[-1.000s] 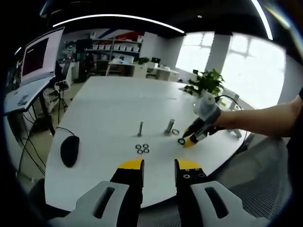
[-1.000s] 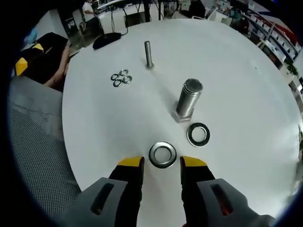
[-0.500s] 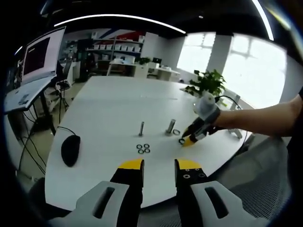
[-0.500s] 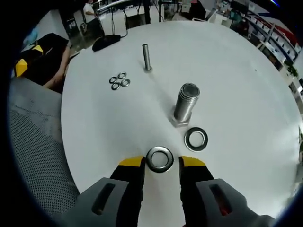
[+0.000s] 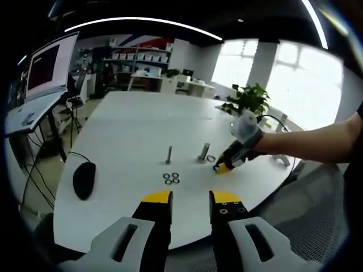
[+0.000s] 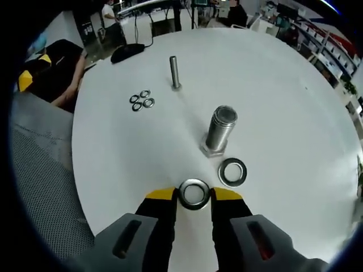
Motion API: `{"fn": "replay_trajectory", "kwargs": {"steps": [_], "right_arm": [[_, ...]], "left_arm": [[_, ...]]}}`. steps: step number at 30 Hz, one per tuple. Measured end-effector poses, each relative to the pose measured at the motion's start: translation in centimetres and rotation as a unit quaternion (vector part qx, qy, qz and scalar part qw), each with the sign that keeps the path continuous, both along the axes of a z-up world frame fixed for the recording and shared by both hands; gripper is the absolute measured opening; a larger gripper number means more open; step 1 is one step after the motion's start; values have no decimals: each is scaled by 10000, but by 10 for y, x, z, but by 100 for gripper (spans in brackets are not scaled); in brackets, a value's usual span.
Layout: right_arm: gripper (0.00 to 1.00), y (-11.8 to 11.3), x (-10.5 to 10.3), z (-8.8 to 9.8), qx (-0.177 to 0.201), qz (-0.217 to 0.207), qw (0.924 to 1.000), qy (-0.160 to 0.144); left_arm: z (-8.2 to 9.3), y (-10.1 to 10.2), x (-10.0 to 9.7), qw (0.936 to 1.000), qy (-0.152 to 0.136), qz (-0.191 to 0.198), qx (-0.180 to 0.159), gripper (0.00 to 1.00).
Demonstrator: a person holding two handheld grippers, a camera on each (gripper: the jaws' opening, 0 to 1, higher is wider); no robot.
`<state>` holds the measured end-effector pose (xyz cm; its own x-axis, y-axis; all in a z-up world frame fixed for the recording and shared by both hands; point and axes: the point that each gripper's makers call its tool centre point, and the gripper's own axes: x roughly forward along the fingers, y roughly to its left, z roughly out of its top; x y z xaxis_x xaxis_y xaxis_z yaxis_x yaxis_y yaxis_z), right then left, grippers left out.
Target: Place the washer onto the threaded stud by aligning its center hole with the stud, sliding it down to the base, and recovering from edge contact or off-axis alignment until the washer reaches the visible bottom stop.
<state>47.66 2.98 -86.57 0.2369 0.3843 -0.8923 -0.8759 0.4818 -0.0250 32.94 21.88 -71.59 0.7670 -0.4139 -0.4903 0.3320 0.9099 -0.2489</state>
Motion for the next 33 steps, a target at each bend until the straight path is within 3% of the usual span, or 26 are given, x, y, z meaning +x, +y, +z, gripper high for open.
{"fn": "replay_trajectory", "kwargs": {"steps": [1,2,3,5,6,24,33], "right_arm": [[17,1,0,1,21,-3,10000,-19],[3,-1,-2,1,-53,212,9998,-3],[3,-2,4,2,-51,120,9998,-150],[4,-7,0,-3,-119,93,9999,8],[5,-7,-2,-3,8,-151,9999,34],[11,-9,-9,1,-17,-37,9999,140],[21,-21,-14,5,-69,-113,9996,233]], "left_arm": [[0,0,0,10000,1,-2,1,24],[0,0,0,10000,1,-3,0,24],[0,0,0,10000,-1,-3,-1,24],[0,0,0,10000,-1,-4,-1,24],[0,0,0,10000,2,-7,2,24],[0,0,0,10000,-18,-1,-13,24],[1,-1,0,10000,-27,-19,-21,24]]}}
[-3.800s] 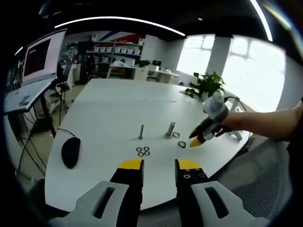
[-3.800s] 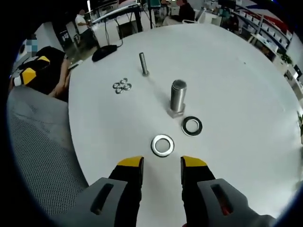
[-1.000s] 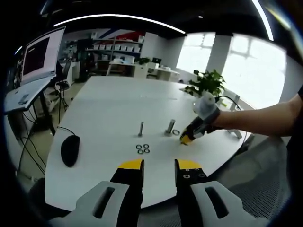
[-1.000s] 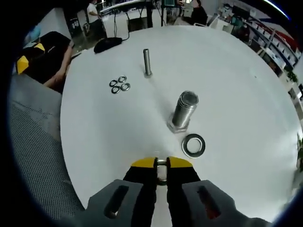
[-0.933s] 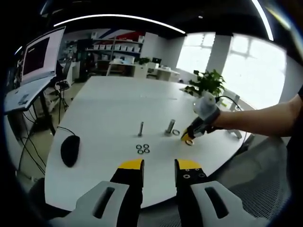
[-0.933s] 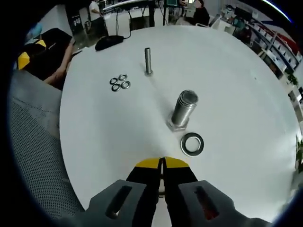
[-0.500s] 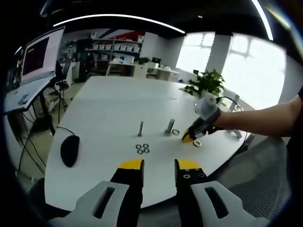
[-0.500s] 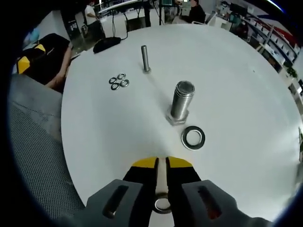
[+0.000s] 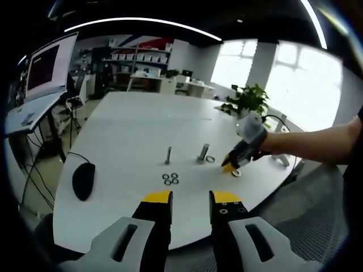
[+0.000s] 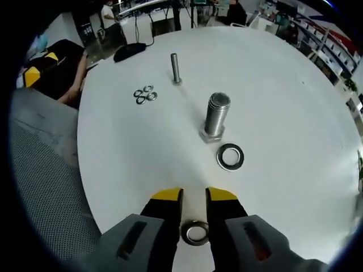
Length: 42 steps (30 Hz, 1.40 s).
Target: Place the washer onto the threaded stud by aligning its center hole with the stud, sliding it down to the base, and recovering from edge contact or off-axis alignment until the washer reaches the visible bottom stop.
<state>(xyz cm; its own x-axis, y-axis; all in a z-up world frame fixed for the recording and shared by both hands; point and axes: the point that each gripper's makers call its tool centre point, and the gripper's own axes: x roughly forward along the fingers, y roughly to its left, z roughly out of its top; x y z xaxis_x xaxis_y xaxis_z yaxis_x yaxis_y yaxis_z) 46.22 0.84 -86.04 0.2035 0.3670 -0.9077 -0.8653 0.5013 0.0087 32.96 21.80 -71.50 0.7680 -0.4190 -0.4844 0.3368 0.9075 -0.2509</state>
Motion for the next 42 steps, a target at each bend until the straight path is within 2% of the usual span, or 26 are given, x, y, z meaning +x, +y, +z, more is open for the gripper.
{"fn": "replay_trajectory", "kwargs": {"steps": [13,30,35,37,42], "right_arm": [[30,-18,-12,-1,-98,-1,9998,152],[32,-42,-21,-6,-200,-195,9994,219],[31,-42,-19,-6,-185,-204,9994,189],[31,-43,-20,-7,-262,-85,9996,113],[31,-45,-21,-7,-236,-131,9995,176]], "left_arm": [[0,-1,0,10000,-10,-19,-4,24],[0,-2,0,10000,-4,-32,-3,24],[0,-1,-1,10000,2,-30,1,24],[0,-1,-1,10000,3,-29,2,24],[0,-1,0,10000,6,-19,-1,24]]}}
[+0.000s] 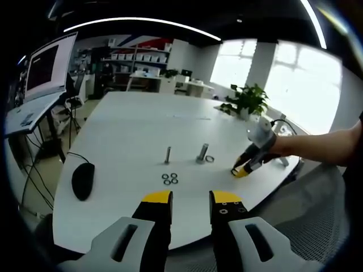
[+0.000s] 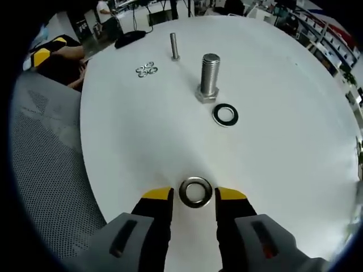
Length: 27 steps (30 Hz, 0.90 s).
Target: Place the washer onto the threaded stud by aligning its center hole with the stud, sliding it down to the base, and recovering from edge contact or off-axis alignment until the washer reaches the visible bottom stop.
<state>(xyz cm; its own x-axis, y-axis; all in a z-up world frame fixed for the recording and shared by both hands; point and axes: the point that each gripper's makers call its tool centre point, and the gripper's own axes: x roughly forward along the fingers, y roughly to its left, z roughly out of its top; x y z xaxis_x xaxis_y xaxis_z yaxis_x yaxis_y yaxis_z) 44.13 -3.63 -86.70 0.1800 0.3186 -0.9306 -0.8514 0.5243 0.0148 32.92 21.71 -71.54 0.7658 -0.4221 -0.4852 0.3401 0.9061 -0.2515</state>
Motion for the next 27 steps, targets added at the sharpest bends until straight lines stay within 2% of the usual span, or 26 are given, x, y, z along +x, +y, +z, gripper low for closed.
{"fn": "replay_trajectory", "kwargs": {"steps": [15,18,25,27], "right_arm": [[31,1,2,0,119,-65,9999,-52],[30,0,1,-1,6,103,9998,-149],[26,2,-4,-1,-117,362,9992,-127],[26,1,-3,0,-112,318,9994,-105]], "left_arm": [[-1,0,0,10000,28,-22,15,24],[0,0,0,10000,22,-7,7,24],[0,0,0,10000,20,0,-1,24],[0,0,0,10000,18,6,-5,24]]}}
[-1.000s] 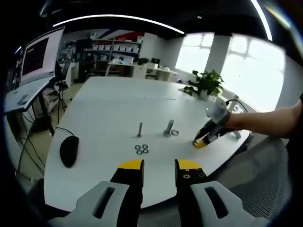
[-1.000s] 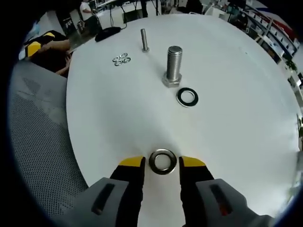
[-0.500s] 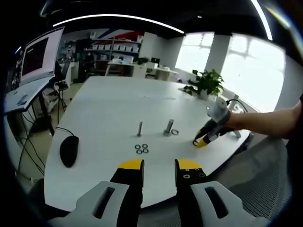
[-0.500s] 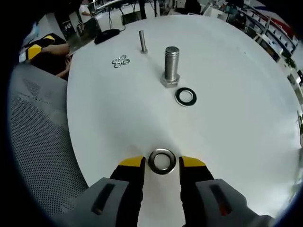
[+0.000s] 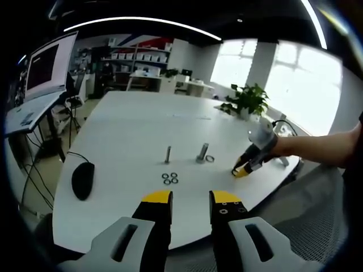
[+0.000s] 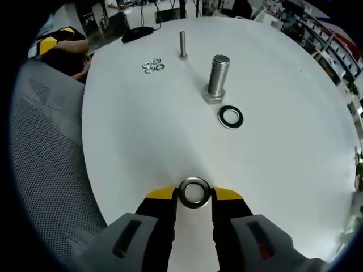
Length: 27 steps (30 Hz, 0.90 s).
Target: Place the washer onto the threaded stud by aligning its center hole with the stud, sliding it down to the base, and recovering from edge contact or off-axis alignment until the washer reaches the visible bottom stop.
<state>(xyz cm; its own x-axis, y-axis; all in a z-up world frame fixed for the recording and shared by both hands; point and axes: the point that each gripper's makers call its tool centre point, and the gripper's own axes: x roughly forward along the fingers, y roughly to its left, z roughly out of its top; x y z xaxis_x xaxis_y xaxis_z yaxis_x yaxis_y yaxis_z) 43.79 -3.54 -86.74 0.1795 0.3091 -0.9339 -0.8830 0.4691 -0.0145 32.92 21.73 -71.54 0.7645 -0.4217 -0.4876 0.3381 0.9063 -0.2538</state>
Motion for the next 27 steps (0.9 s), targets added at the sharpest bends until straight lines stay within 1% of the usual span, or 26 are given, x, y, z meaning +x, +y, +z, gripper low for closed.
{"fn": "replay_trajectory", "kwargs": {"steps": [2,10,13,19,27], "right_arm": [[26,0,0,0,32,-62,10000,13],[25,-1,-1,1,-62,22,10000,13],[25,2,-2,1,12,-9,10000,37],[25,4,-3,1,34,11,10000,84],[25,8,1,7,134,-33,9999,1]], "left_arm": [[0,0,0,10000,1,-1,0,24],[0,0,0,10000,2,-7,-4,24],[0,0,0,10000,3,1,-6,24],[0,0,0,10000,8,3,-5,24],[-1,0,0,10000,22,1,-1,24]]}}
